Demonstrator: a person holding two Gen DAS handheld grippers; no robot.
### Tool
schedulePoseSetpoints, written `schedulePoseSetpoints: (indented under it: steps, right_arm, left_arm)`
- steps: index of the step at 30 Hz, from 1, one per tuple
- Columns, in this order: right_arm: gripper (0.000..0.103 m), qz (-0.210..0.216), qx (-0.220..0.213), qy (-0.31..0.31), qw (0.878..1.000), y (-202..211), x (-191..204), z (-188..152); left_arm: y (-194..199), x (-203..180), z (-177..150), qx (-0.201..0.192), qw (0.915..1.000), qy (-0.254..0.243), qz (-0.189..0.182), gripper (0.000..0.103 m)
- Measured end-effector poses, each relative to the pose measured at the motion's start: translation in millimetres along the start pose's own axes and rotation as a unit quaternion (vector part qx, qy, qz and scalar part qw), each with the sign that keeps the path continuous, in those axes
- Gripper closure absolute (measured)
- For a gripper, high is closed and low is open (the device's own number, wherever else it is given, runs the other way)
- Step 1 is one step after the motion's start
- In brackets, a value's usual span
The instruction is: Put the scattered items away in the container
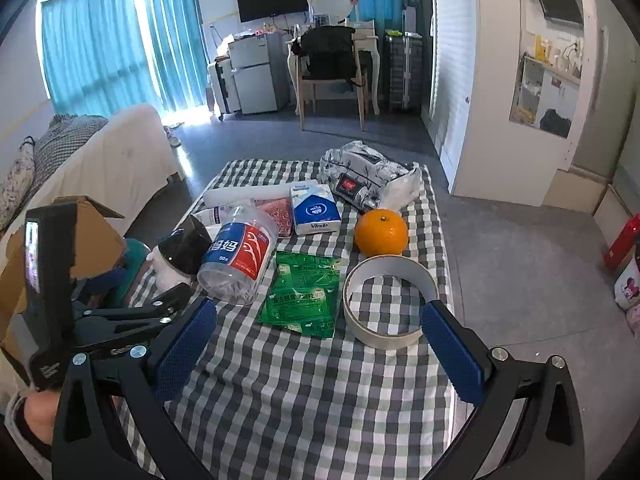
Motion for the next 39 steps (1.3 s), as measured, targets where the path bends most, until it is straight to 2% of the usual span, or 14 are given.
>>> schedulePoseSetpoints:
  steps: [4,6,8,10,13,15,25,33,35,39]
  right_arm:
    - [0.0,-0.002,0.006,0.003,1.0,-8,-2,1]
    - [0.0,-0.012,0.007,0.008,1.0,-12,-4,1]
    - [0.0,-0.017,0.01,0.01,1.0,-17,-6,1]
    - [0.0,-0.014,0.012,0.009,1.0,-20,-8,1]
    - [0.0,-0.013,0.012,0.009,1.0,-24,-11,1]
    - [0.0,-0.01,0.013,0.008,1.0,-27,-12,0]
    - [0.0,-0.008,0.024,0.023,0.999,-40,-10,-2]
    - [0.003,-0.036,0.043,-0.012,0.998,-47,-45,-3]
    - [0.009,-0.04,0.052,-0.017,0.998,-52,-52,-4]
    - [0.049,-0.024,0.076,-0.015,0.997,-65,-52,-8]
  left_arm:
    - [-14,0,3,0.005,0.9999,0.007,-0.006,0.0]
    - [-21,-1,3,0.012,0.9998,0.009,-0.01,0.006]
    - [-28,-3,0,0.026,0.9996,0.005,-0.006,0.029]
    - [-34,-4,-4,0.037,0.9993,0.005,-0.006,0.037]
    - [-34,-1,-5,0.033,0.9994,0.01,0.0,0.047]
    - [-33,3,-4,0.032,0.9993,0.017,0.0,0.059]
    - [-20,7,-5,0.026,0.9991,0.029,-0.018,0.06]
    - [6,7,-6,0.005,0.9995,0.021,-0.024,0.06]
    - [8,5,-6,0.005,0.9995,0.017,-0.028,0.06]
    - [5,2,-10,0.01,0.9993,0.015,-0.032,0.06]
Point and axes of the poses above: each gripper's, at about its wrist camera, not at the fingertips, and y roughly against the way its jaws point, x to its left, z to its top, the point moved 6 cm from there along -y, roughly the way its jaws point, and after that the axes turned 6 degrees about z, right-handed, at the moved point
